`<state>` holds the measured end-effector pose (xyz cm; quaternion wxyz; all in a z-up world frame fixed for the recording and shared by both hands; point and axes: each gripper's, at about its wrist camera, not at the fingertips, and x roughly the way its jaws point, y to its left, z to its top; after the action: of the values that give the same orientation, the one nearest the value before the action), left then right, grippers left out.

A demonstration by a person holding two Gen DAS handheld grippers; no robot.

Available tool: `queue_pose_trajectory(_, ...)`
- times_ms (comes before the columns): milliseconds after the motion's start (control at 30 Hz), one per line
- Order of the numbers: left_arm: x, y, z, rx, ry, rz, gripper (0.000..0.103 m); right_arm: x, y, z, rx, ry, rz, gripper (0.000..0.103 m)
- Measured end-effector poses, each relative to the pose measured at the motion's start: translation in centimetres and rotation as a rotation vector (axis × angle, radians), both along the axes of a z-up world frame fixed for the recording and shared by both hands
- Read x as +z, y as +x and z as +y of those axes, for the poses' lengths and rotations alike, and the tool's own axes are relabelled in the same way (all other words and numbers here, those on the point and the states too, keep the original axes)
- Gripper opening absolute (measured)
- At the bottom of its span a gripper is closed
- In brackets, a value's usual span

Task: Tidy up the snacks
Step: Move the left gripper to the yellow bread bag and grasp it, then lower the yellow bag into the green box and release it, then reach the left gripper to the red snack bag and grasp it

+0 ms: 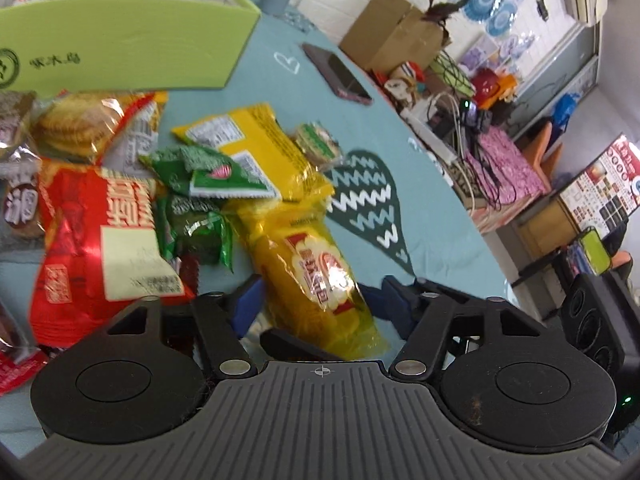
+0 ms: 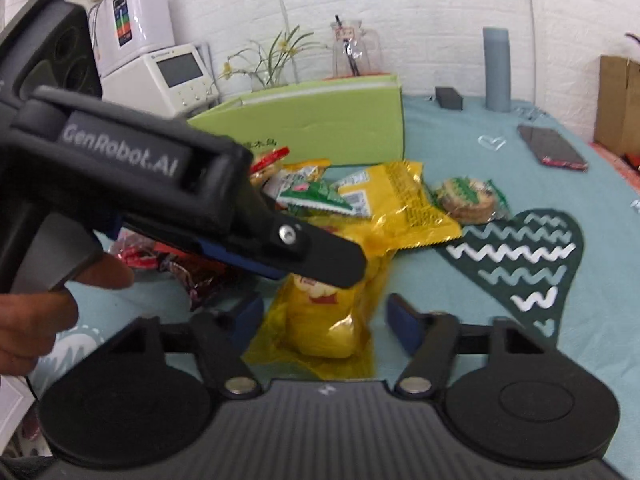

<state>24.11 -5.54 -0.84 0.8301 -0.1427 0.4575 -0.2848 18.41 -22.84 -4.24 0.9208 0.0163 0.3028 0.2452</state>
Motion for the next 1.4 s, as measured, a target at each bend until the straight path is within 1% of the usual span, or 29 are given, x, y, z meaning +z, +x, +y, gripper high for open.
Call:
queue_pose_trajectory(33, -0.3, 0.0, 0.0, 0.000, 0.006, 0.000, 0.024, 0.0, -0.3, 0.1, -0.001, -0.015, -0.009, 0.055)
queue_pose_trajectory(67, -0.4, -0.2, 0.0, -0.008, -0.011, 0.003, 0.022, 0.0, -0.6, 0.0, -0.006, -0.029, -0.018, 0.055)
queue_pose_trajectory(167, 0.2, -0.5, 0.4, -0.024, -0.060, 0.012, 0.021, 0.9, -1.7, -0.4, -0.023, -0.020, -0.032, 0.054)
queue_pose_trajectory(233, 1.3, -0.7, 0.6, -0.031, -0.089, -0.004, 0.021, 2.1, -2.3, -0.5, -0.029, -0.032, -0.063, 0.055)
queue_pose_trajectory(300, 3.2, -0.4, 0.8, -0.031, -0.096, -0.056, 0.021, 3.4, -2.0, -0.2, -0.026, -0.053, -0.111, 0.056)
queue_pose_trajectory(367, 5.2, 0.6, 1.1, -0.023, -0.090, -0.116, 0.022, 5.0, -0.6, 0.3, -0.013, -0.072, -0.168, 0.056)
queue_pose_trajectory(467, 8.5, 4.0, 2.2, 0.019, -0.090, -0.197, 0.022, 7.4, 3.0, 1.5, 0.019, -0.101, -0.259, 0.056)
queue_pose_trajectory(567, 11.0, 8.3, 3.4, 0.064, -0.074, -0.271, 0.022, 9.5, 8.0, 3.3, 0.045, -0.116, -0.329, 0.056)
queue_pose_trajectory(600, 11.5, 9.7, 3.7, 0.077, -0.061, -0.285, 0.022, 10.0, 9.8, 3.8, 0.053, -0.115, -0.338, 0.056)
queue_pose_trajectory(667, 12.0, 13.3, 4.3, 0.119, -0.027, -0.293, 0.023, 10.4, 13.7, 4.9, 0.072, -0.096, -0.328, 0.056)
queue_pose_trajectory(733, 11.6, 16.6, 5.0, 0.147, 0.000, -0.277, 0.023, 10.2, 17.2, 6.0, 0.093, -0.091, -0.305, 0.056)
queue_pose_trajectory(800, 10.5, 19.6, 5.8, 0.165, 0.008, -0.239, 0.023, 9.2, 20.7, 7.2, 0.118, -0.096, -0.262, 0.056)
queue_pose_trajectory(900, 8.3, 23.2, 7.0, 0.187, 0.006, -0.178, 0.023, 7.6, 24.0, 8.2, 0.143, -0.107, -0.208, 0.059)
queue_pose_trajectory(933, 7.8, 23.8, 7.6, 0.200, 0.000, -0.167, 0.028, 7.4, 24.6, 8.4, 0.142, -0.111, -0.199, 0.059)
queue_pose_trajectory(967, 7.7, 24.1, 8.0, 0.205, -0.009, -0.171, 0.034, 7.5, 24.6, 8.3, 0.143, -0.109, -0.207, 0.059)
queue_pose_trajectory(1000, 7.7, 24.1, 8.5, 0.215, -0.012, -0.185, 0.038, 7.7, 24.3, 7.9, 0.144, -0.102, -0.225, 0.060)
queue_pose_trajectory(1033, 7.9, 24.0, 8.9, 0.224, -0.008, -0.201, 0.042, 7.9, 23.7, 7.3, 0.141, -0.092, -0.246, 0.063)
queue_pose_trajectory(1067, 8.1, 23.8, 9.0, 0.229, -0.001, -0.216, 0.046, 8.0, 22.9, 6.7, 0.134, -0.082, -0.269, 0.068)
queue_pose_trajectory(1133, 8.3, 23.3, 9.1, 0.231, 0.014, -0.228, 0.048, 8.5, 21.2, 5.3, 0.114, -0.064, -0.307, 0.070)
queue_pose_trajectory(1167, 8.3, 22.9, 8.9, 0.229, 0.018, -0.221, 0.048, 8.7, 20.3, 4.5, 0.100, -0.058, -0.315, 0.072)
queue_pose_trajectory(1233, 8.2, 21.9, 8.6, 0.211, 0.016, -0.221, 0.050, 8.9, 18.7, 3.0, 0.066, -0.049, -0.315, 0.079)
queue_pose_trajectory(1300, 8.1, 20.2, 7.9, 0.195, 0.022, -0.224, 0.056, 8.8, 16.8, 1.7, 0.036, -0.049, -0.311, 0.094)
queue_pose_trajectory(1333, 8.0, 19.1, 7.6, 0.188, 0.023, -0.226, 0.060, 8.5, 15.8, 1.3, 0.030, -0.053, -0.307, 0.094)
queue_pose_trajectory(1400, 7.6, 17.0, 6.9, 0.169, 0.029, -0.228, 0.062, 7.7, 13.6, 0.5, 0.012, -0.052, -0.283, 0.094)
